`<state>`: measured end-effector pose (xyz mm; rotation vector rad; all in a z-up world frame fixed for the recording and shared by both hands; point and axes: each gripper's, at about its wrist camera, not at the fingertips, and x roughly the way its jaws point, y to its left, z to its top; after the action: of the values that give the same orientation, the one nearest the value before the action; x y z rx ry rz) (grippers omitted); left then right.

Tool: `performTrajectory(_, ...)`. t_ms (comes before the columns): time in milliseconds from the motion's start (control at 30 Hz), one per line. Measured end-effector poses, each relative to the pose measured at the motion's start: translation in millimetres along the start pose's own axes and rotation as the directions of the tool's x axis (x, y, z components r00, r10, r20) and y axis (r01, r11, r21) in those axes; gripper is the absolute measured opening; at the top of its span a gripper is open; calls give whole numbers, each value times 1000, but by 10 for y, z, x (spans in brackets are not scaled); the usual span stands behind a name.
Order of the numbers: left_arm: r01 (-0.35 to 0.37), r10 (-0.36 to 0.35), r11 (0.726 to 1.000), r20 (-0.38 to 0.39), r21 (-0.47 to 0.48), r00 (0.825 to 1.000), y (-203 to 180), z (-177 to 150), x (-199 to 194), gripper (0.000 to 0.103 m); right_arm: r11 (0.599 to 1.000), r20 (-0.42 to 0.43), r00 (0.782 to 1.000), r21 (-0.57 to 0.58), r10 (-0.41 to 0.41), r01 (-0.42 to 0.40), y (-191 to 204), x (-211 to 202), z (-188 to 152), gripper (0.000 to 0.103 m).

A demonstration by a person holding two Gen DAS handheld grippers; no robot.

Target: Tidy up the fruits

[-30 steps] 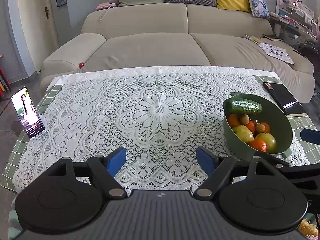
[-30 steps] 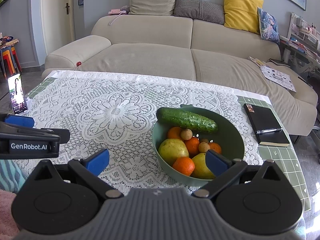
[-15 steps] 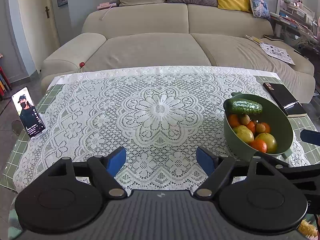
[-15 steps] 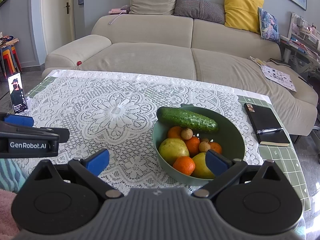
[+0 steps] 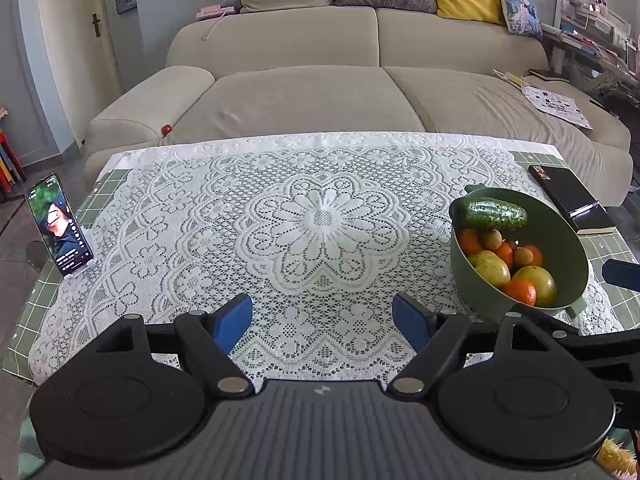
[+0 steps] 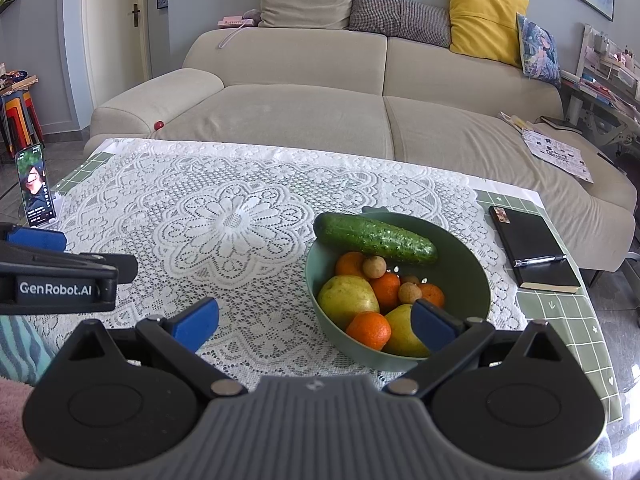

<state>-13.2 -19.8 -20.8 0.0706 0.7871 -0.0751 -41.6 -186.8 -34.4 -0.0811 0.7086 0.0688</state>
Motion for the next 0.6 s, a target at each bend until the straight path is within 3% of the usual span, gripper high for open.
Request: performTrajectory(600,-1,1,1000,2,3,1000,-1,-2,-11,93,1000,-2,1000,-2,0,0,3,-1,-8,99)
